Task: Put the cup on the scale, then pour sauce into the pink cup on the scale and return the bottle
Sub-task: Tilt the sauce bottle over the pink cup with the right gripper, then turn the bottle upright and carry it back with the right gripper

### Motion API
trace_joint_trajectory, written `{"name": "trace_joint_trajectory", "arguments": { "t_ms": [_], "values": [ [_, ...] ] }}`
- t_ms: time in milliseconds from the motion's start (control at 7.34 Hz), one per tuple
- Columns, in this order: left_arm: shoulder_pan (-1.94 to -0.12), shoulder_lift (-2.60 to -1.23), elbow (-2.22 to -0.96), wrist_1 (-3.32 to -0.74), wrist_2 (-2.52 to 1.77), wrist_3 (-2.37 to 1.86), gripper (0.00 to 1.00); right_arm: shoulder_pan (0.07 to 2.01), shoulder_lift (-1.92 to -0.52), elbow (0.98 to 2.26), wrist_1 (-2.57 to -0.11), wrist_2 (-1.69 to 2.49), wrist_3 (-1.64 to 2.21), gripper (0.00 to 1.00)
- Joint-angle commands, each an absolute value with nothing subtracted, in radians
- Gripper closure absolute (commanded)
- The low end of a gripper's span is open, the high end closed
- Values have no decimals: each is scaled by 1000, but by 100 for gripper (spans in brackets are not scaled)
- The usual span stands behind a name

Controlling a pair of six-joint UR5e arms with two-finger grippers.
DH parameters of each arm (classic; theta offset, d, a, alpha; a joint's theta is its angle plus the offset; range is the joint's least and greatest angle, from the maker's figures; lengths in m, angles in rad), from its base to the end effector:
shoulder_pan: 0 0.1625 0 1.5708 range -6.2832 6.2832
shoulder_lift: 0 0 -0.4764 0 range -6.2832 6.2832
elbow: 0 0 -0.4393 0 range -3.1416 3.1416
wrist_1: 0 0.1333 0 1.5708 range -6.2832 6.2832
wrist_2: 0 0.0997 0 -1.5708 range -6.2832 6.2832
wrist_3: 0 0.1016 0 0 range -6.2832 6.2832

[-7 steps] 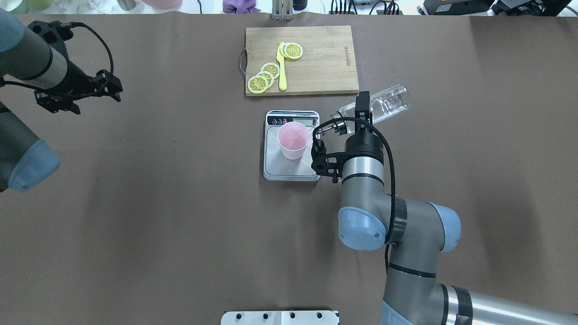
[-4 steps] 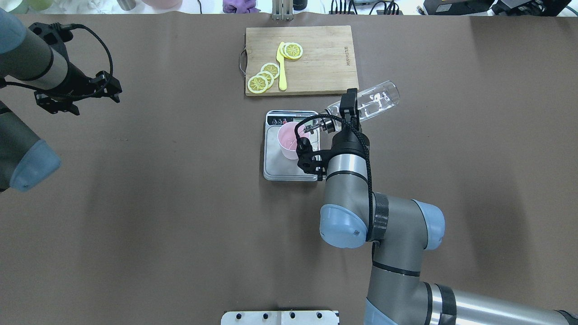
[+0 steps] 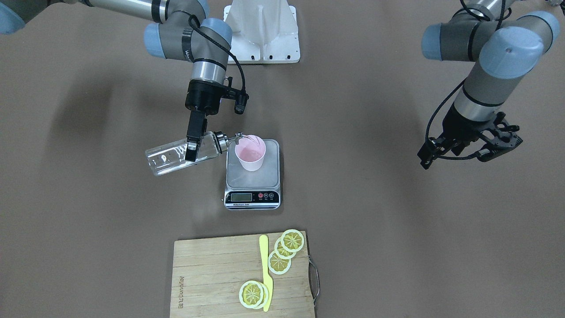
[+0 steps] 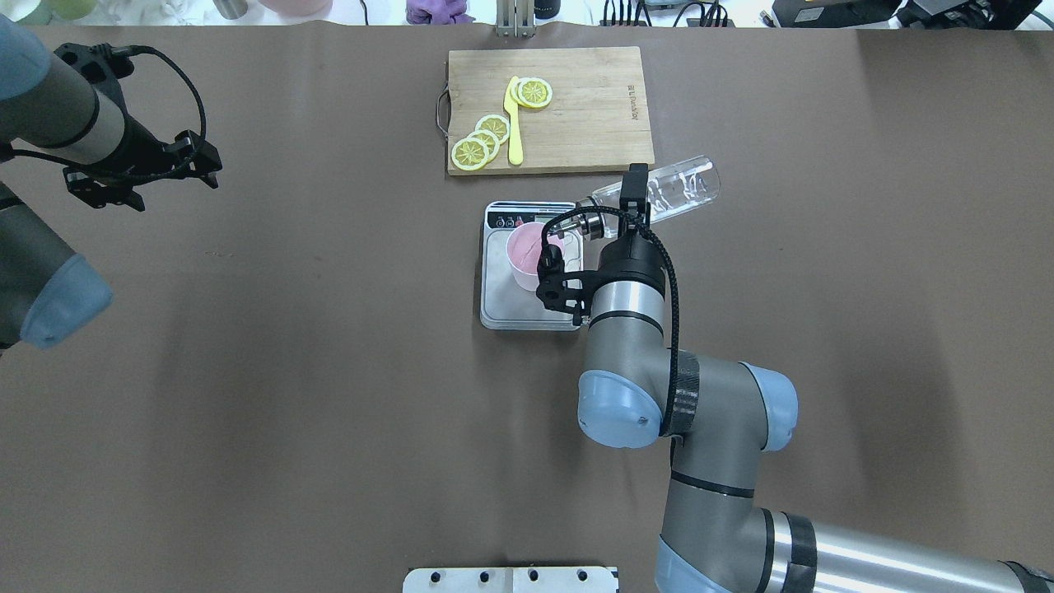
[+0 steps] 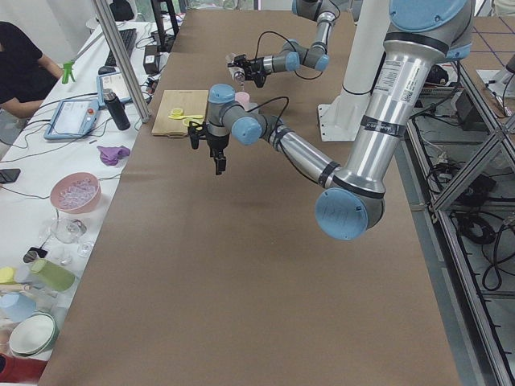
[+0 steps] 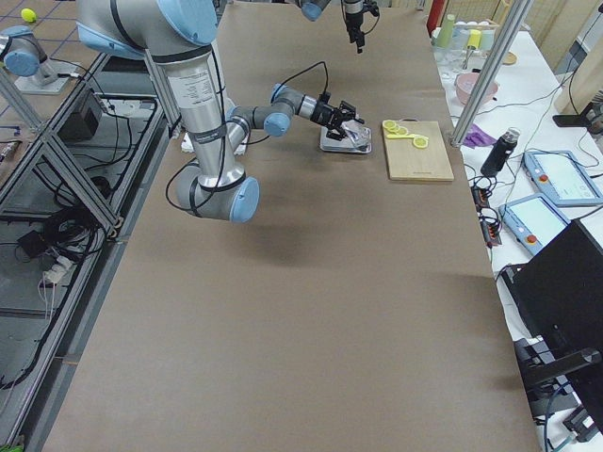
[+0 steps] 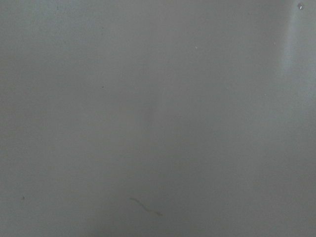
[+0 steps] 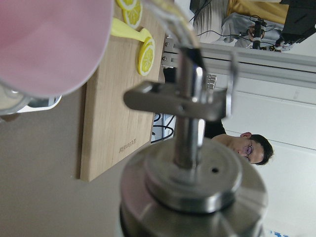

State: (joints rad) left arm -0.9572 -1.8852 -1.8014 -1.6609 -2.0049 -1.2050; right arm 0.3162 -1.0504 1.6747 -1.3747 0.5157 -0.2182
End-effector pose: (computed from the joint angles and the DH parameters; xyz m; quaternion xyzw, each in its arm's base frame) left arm 0.3048 -0.5901 0.4029 0.0259 0.3663 -0.2060 0.9070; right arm -0.5944 -0.4277 0.2803 0.5280 0.2304 -0.3834 0.7219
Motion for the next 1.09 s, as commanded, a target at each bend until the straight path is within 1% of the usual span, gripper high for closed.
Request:
{"name": "trace_joint_trajectory", "arguments": {
  "t_ms": [0, 136, 272, 545, 681, 953],
  "values": [
    [-957, -1885, -1802, -1661, -2005, -1204, 1, 318, -1060, 1658, -1269, 578, 19, 85],
    [-957, -1887, -1804, -1661, -2005, -1206, 1, 319, -1060, 1664, -1263, 600, 99, 85],
    [-957, -1887, -1804, -1661, -2006, -1204, 1, 324, -1063, 1667, -1177, 644, 174, 85],
    [-971, -1885, -1812, -1654, -2046, -1200, 1, 362, -1141, 1671, -946, 718, 245, 85],
    [-1012, -1885, -1810, -1641, -2071, -1104, 1, 391, -1175, 1689, -915, 751, 277, 85],
    [-1127, -1809, -1802, -1614, -2121, -767, 1, 431, -1244, 1761, -911, 834, 438, 85]
  ]
}}
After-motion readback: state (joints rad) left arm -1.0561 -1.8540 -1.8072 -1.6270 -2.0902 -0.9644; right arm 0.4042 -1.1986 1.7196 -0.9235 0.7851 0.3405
